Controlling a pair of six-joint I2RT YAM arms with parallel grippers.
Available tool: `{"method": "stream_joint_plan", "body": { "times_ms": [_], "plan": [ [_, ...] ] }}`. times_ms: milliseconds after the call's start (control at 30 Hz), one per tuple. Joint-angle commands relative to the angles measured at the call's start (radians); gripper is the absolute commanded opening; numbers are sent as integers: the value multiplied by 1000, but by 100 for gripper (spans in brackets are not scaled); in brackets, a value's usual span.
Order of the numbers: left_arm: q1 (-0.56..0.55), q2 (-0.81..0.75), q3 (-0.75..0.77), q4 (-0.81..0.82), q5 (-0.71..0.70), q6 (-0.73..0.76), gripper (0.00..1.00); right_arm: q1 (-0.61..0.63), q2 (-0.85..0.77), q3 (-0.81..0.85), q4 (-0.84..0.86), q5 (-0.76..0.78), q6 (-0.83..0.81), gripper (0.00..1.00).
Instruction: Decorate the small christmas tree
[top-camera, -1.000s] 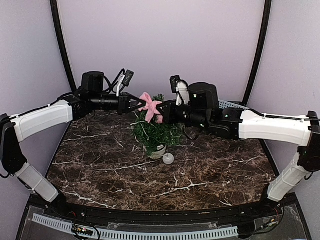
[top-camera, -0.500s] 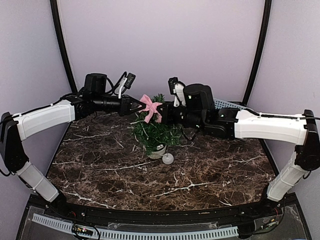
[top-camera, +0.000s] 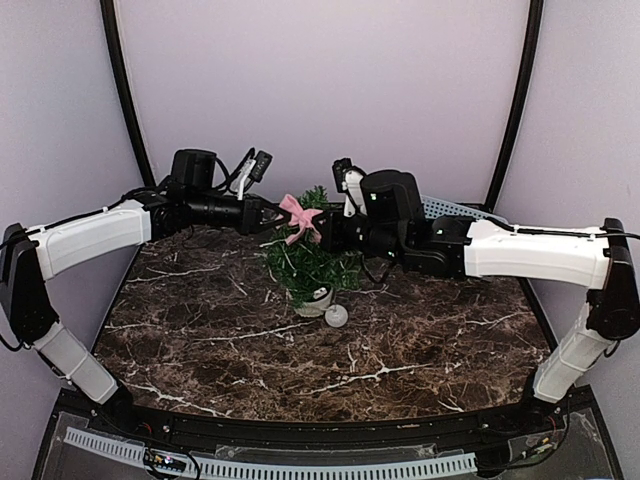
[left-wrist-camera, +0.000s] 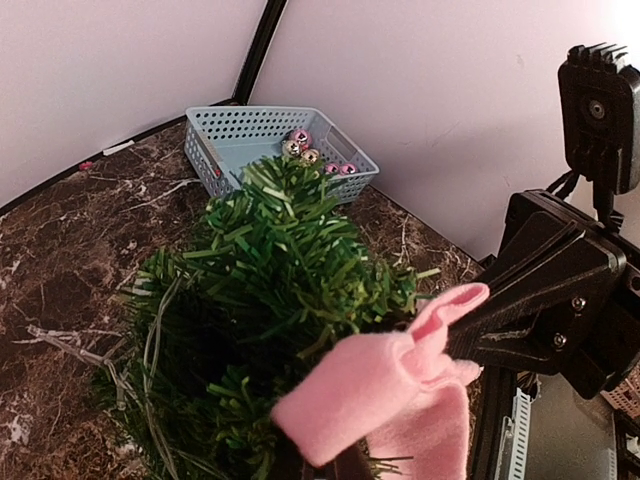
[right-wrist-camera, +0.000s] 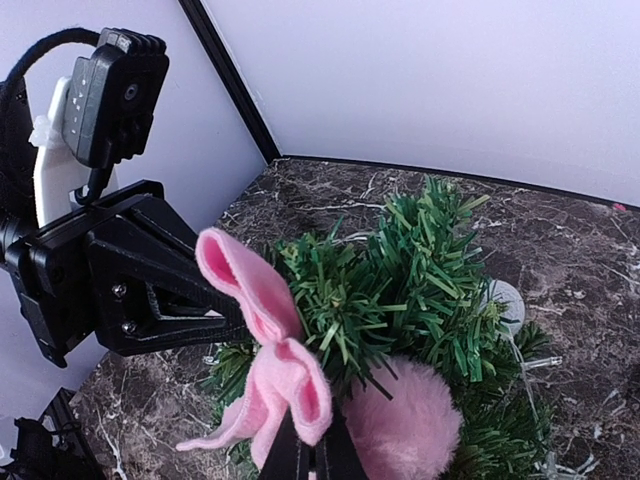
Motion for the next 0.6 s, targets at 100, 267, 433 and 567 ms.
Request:
{"method": "stream_joint_plan", "body": {
  "times_ms": [100, 267, 433, 567],
  "plan": [
    [12, 3, 27, -50, -6, -24, 0, 10, 9, 30, -38, 26, -6, 0],
    [12, 16, 35, -69, 3, -42, 3, 12, 11, 32, -54, 27, -3, 0],
    [12, 24, 44, -86, 18, -62, 6, 13, 10, 39, -63, 28, 2, 0],
    [12, 26, 48, -91, 33, -73, 10, 13, 2, 41, -62, 21, 2, 0]
  ]
}}
